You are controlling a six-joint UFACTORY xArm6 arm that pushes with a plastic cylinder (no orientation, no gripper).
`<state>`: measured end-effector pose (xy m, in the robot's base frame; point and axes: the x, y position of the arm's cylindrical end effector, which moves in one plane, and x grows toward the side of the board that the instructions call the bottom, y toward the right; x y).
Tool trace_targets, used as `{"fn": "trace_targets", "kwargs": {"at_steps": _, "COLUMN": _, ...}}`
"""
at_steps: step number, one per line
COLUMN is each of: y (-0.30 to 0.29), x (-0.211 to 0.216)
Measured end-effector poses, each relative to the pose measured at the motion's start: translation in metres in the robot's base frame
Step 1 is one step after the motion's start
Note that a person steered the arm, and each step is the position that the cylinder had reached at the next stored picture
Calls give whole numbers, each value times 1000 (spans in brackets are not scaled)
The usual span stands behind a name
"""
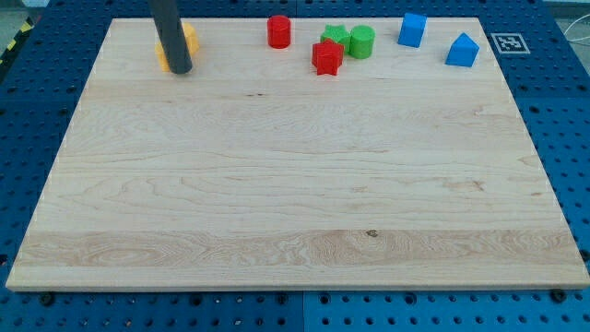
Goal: Move your arm near to the red star
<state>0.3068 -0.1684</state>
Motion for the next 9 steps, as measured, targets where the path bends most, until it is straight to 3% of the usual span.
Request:
{"fn": "trace_targets", "kwargs": {"at_steps": 4, "y": 55, "x": 15}}
{"fn": "trace_targets", "kwargs": {"at_steps": 6, "y": 142, "x": 21}}
{"fn": "trace_targets", "kwargs": {"at_steps": 9, "y": 149, "x": 74}}
